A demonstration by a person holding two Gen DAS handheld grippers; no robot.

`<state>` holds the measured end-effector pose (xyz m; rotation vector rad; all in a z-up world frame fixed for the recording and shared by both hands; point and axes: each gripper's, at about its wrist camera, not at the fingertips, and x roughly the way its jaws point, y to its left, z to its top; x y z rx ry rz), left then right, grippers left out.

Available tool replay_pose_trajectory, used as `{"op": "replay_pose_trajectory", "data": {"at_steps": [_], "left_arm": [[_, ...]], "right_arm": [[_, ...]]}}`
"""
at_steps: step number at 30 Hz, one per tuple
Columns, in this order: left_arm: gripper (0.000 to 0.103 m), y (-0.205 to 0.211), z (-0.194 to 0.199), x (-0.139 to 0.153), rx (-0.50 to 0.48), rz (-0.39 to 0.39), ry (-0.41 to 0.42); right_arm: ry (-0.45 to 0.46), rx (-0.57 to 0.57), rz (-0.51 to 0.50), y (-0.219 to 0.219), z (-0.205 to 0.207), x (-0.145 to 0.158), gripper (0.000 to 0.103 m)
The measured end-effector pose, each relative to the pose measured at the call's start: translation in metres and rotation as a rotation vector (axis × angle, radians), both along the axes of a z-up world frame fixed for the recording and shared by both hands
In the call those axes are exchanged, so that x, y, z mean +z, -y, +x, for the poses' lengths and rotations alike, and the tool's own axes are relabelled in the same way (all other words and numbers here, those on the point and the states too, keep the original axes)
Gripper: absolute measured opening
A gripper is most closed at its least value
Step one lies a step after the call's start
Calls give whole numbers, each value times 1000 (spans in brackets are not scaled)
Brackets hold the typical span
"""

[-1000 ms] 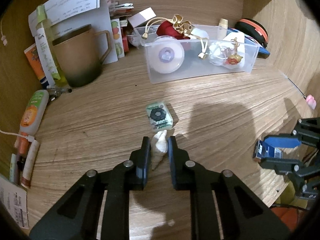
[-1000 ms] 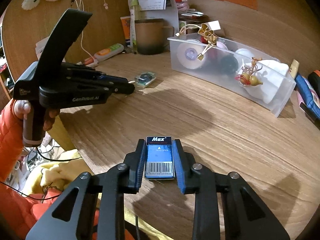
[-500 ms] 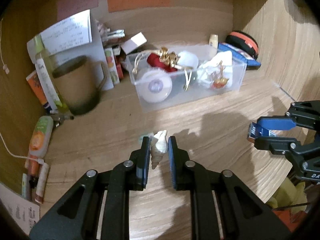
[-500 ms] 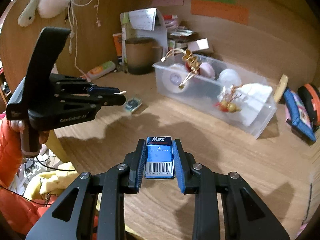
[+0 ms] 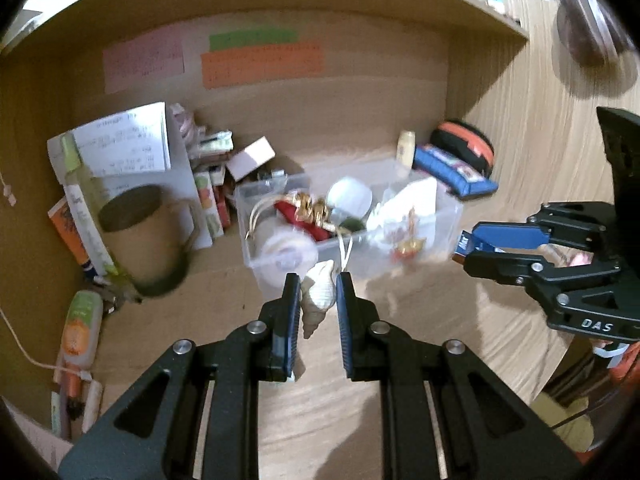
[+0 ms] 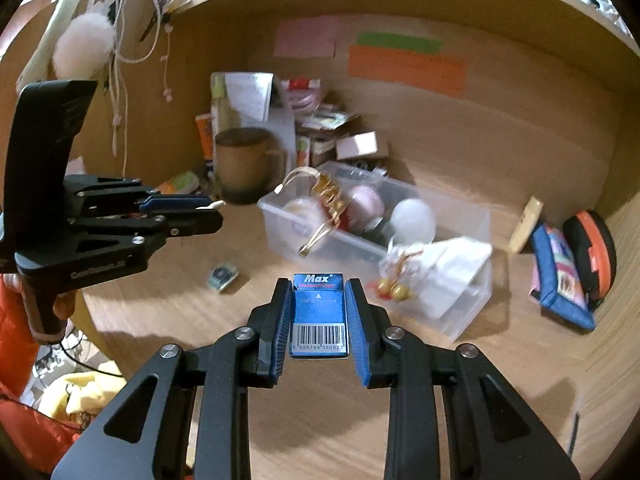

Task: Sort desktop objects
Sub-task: 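Carry the card pack and seashell into the clear box and release both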

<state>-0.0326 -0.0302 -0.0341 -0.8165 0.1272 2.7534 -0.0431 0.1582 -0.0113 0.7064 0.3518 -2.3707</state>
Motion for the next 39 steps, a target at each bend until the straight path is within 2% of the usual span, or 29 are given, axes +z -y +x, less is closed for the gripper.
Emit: {"op": "replay_pose_trajectory", "data": {"at_steps": [8,13,29,39], "left_arm": [[17,-2,-22,25,-13,67,-50],[17,-8,-44,29,-16,64,-48],[17,-20,-125,9,-51,60,44],[17,-31,-170,-12,-54,46,117]], "right_arm": [[-34,-28,-53,-3,-27,16,25],[-26,-43,-79,-1,-52,17,25],[60,-79,-105,4,-129,0,25],[109,-94,-49,11,-167,-24,25]]}}
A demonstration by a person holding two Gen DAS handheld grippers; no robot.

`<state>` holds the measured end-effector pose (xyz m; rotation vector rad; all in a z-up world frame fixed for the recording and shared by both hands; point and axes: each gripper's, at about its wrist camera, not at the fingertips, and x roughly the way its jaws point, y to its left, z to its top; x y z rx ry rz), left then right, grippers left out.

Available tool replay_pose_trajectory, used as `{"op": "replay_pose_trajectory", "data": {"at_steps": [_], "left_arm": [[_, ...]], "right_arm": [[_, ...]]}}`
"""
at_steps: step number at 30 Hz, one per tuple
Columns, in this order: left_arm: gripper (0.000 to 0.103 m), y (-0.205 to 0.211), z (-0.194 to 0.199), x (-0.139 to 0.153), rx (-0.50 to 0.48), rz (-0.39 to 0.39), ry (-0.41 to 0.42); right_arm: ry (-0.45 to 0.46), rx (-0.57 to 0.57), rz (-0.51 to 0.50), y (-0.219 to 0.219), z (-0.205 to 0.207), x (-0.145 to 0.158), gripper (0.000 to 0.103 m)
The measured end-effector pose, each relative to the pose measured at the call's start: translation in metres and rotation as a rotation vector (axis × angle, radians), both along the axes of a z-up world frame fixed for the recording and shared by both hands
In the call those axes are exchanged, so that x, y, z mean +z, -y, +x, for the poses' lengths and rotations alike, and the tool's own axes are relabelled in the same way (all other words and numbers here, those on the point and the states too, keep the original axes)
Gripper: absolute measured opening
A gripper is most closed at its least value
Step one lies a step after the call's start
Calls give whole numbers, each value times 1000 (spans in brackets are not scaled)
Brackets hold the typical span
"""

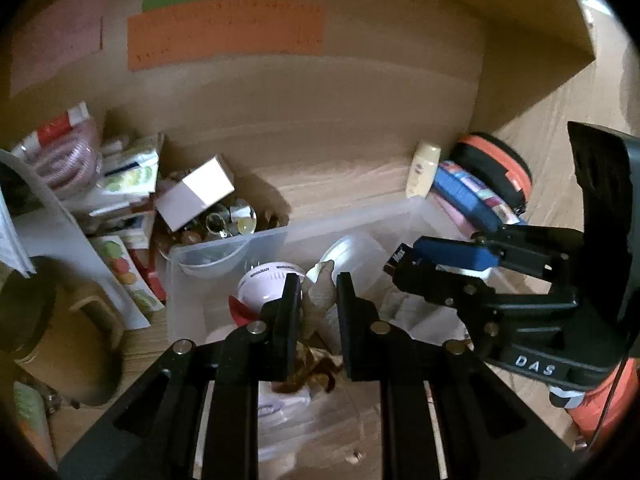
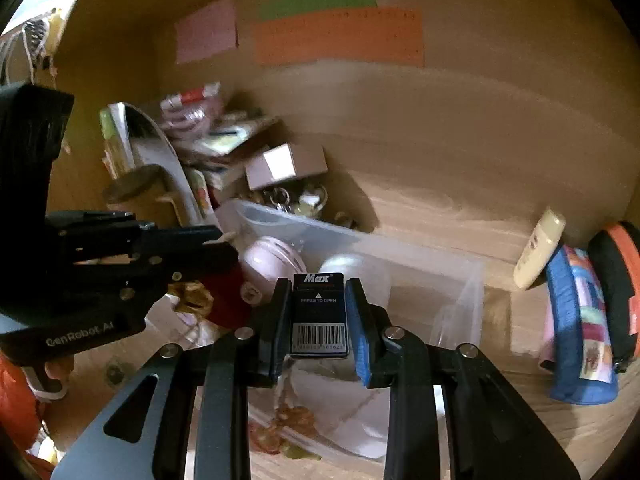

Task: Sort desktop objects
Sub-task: 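Carry the card pack and seashell into the clear box and release both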

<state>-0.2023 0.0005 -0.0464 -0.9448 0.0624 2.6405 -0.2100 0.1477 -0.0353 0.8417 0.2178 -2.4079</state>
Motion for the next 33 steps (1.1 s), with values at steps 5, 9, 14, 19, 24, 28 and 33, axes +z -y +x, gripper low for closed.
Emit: {"op": "replay_pose_trajectory", "data": {"at_steps": [5,9,14,19,24,28,33], "left_arm": [[17,-8,-10,-14,11,-38,26],[17,-13,-13,-20,8,-62,34],[17,-14,-16,-23,18,-80,34],[22,-13,-17,-24,23,-85,34],[30,-11,-16,-22,32,-85,26],[46,-8,-13,-18,42,-78,10],[50,-6,-9,-9,60,-81,-16]], "right_arm": [[11,-18,26,-3,-7,-11,25],[35,-17,27,-3,-11,-18,25],[51,-13,17,-3,-14,-23,25],[47,-8,15,-2,-13,-23,25],[50,2,-3,-2,-12,-22,32],[32,3,-3,-1,-9,-22,42],[9,-23,-16,-6,-6,-18,56]]}}
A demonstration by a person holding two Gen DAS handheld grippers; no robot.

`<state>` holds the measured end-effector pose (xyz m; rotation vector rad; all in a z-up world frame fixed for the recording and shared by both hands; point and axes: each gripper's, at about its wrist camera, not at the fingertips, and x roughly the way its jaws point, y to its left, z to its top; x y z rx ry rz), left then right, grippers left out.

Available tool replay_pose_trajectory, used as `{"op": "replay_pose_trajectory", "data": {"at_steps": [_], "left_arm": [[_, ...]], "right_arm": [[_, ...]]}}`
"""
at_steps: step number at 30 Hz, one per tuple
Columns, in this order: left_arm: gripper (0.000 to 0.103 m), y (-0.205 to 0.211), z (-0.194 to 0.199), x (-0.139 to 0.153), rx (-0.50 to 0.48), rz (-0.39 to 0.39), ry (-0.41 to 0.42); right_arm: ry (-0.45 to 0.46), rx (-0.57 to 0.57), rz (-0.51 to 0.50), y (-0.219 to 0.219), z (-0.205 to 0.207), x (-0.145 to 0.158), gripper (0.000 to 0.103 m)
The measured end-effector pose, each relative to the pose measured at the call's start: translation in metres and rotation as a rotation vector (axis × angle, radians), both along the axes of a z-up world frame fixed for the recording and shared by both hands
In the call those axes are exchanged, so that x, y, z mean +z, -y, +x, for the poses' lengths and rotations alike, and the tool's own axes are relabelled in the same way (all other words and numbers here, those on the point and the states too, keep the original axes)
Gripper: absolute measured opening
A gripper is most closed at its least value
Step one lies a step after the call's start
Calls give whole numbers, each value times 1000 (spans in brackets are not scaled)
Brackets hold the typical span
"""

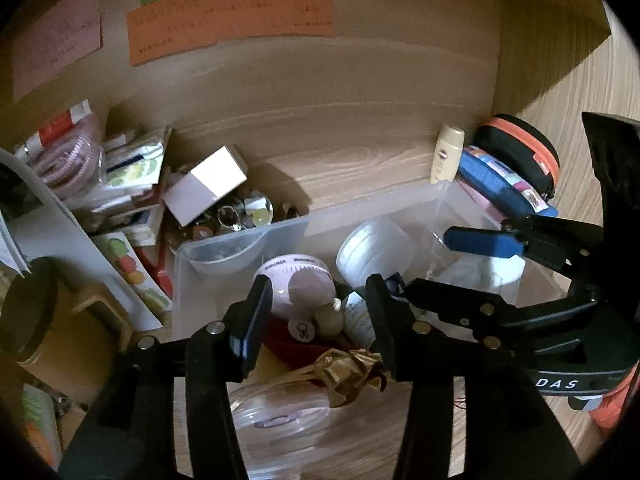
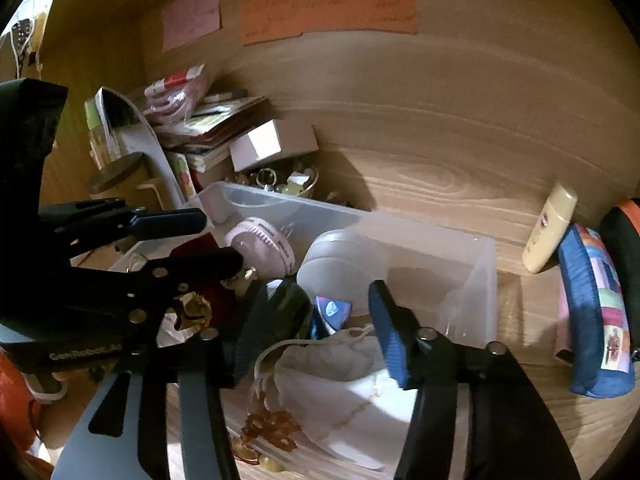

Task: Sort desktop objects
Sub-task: 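Carry the card pack and seashell into the clear box and release both, then withdraw both tools from the box toward the remaining items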

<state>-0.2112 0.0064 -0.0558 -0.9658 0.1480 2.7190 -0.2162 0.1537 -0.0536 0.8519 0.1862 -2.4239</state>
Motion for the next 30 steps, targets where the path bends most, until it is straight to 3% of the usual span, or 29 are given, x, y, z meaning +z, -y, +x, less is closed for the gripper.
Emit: {"op": "replay_pose_trajectory", "data": {"at_steps": [2,10,17,23,30], "left_arm": [[59,2,3,4,15,-4,-15],[74,9,22,24,30,5,-70],[93,21,57,46,64,4,-159],[98,32,86,55,95,4,-199],[101,57,116,45,127,0,-182]], "right_arm": [[-18,-11,-5,-3,2,5,63],[-117,-44,11,-6,24,31,82],[-124,-87,-5,-15,43,41,83],[-142,-135,-4,-19,68,44,83],[-149,-183,7,-14,93,36,86]]}}
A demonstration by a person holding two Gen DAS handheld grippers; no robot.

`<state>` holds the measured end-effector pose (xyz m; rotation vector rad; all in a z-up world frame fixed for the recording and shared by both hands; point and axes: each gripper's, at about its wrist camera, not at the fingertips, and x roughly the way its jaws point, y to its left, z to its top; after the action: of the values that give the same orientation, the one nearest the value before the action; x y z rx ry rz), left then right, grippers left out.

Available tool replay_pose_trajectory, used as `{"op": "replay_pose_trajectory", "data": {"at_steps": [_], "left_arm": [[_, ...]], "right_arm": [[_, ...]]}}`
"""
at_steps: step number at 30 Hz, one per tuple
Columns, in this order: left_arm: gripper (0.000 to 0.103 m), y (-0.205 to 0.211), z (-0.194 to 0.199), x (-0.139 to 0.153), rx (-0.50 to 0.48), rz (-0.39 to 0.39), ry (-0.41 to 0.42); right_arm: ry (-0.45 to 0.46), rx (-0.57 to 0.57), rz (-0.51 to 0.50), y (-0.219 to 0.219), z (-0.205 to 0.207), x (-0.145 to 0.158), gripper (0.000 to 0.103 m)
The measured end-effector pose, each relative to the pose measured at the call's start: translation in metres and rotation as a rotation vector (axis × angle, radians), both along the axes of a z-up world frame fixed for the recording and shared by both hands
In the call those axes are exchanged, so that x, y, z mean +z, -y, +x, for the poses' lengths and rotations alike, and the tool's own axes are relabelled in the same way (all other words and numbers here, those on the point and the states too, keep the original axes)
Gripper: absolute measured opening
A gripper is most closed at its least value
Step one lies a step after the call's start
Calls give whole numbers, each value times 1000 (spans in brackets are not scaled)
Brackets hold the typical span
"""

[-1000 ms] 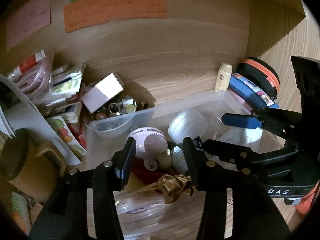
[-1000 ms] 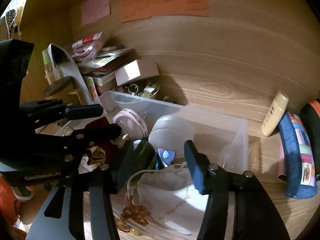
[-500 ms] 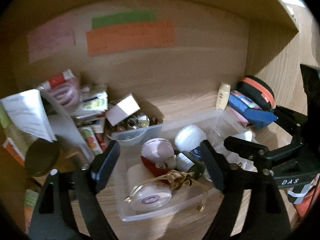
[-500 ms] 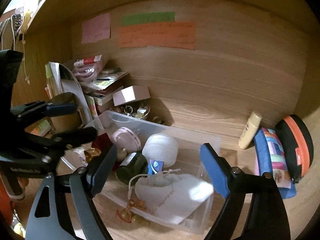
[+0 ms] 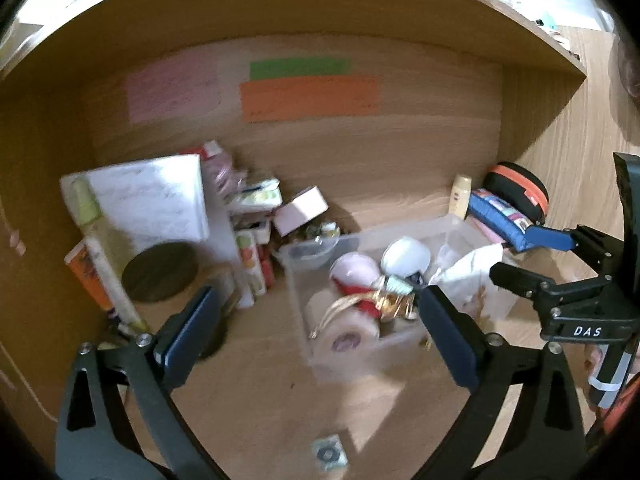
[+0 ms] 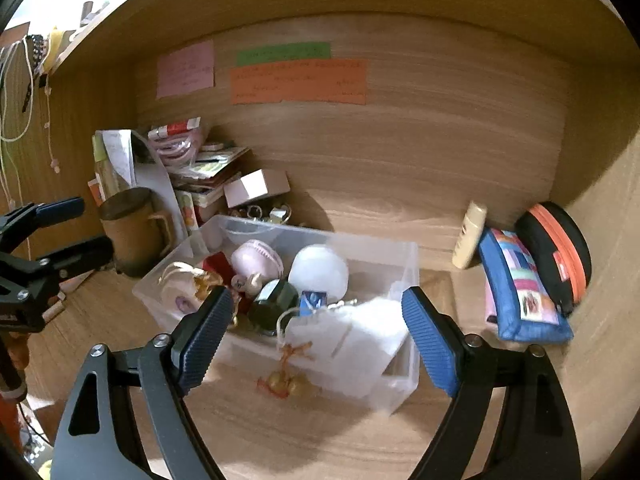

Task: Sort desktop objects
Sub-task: 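Withdraw both tools from the box toward the remaining items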

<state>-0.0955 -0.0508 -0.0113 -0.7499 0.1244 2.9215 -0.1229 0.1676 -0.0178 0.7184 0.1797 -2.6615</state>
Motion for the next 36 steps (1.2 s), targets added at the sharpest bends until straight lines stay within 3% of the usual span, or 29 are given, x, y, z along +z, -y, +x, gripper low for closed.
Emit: {"op": "replay_pose_trajectory", "data": {"at_steps": [5,20,34,36], "left_arm": [[101,19,17,-16,20,-3,41],[101,37,36,-86,-2,12,232],[100,31,29,-109,-16,-10,313],[92,28,28,-110,-28,-21,323]], "right_arm": [[3,-29,17,6,15,-11,89],[135,-77,15,3,26,-54,90],[227,-74,-3,5,13,-76,90],[241,-75,-1,8,10,-77,89]]}}
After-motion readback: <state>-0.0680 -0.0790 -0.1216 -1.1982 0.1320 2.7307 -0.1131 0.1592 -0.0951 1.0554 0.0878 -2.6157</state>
